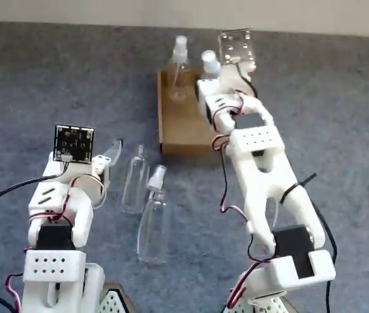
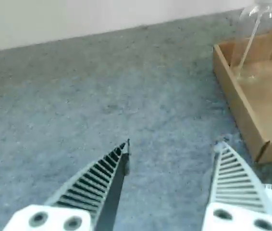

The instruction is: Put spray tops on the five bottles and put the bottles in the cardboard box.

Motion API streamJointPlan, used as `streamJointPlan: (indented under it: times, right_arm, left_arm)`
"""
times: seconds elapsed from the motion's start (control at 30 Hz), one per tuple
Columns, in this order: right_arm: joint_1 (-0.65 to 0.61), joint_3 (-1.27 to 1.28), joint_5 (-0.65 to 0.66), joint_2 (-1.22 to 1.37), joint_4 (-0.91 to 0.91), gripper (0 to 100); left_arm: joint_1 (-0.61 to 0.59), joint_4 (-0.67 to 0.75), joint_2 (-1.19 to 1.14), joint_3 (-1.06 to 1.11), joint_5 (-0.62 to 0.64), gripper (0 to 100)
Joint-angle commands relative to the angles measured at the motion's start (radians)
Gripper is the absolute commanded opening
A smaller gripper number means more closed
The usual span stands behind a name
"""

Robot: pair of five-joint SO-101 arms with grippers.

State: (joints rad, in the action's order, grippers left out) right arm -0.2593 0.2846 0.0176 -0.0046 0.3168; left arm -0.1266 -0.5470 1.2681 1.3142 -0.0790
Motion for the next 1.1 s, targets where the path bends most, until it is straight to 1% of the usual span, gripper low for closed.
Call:
streamJointPlan:
  times: [0.0,0.2,0.3,0.47,0.67,1.07]
  right_arm:
    - [-0.015,-0.059,0.005,0.002,-0.036,0.3]
    - [-0.165,-0.064,0.006,0.030,-0.041,0.3]
    - [-0.202,-0.070,0.009,0.087,-0.045,0.3]
    - [-0.203,-0.068,0.009,0.162,-0.127,0.3]
    - [-0.202,-0.068,0.009,0.173,-0.182,0.3]
    - [-0.180,-0.114,0.006,0.179,-0.185,0.3]
  left_arm:
    - [-0.008,0.028,-0.002,-0.002,-0.006,26]
    - [-0.007,0.028,-0.002,-0.001,-0.006,26]
    - [-0.007,0.028,-0.002,-0.001,-0.006,26]
    - [0.008,0.026,-0.002,0.008,-0.008,26]
    - [0.027,0.026,-0.002,0.010,-0.009,26]
    - [0.028,0.025,-0.002,0.010,-0.009,26]
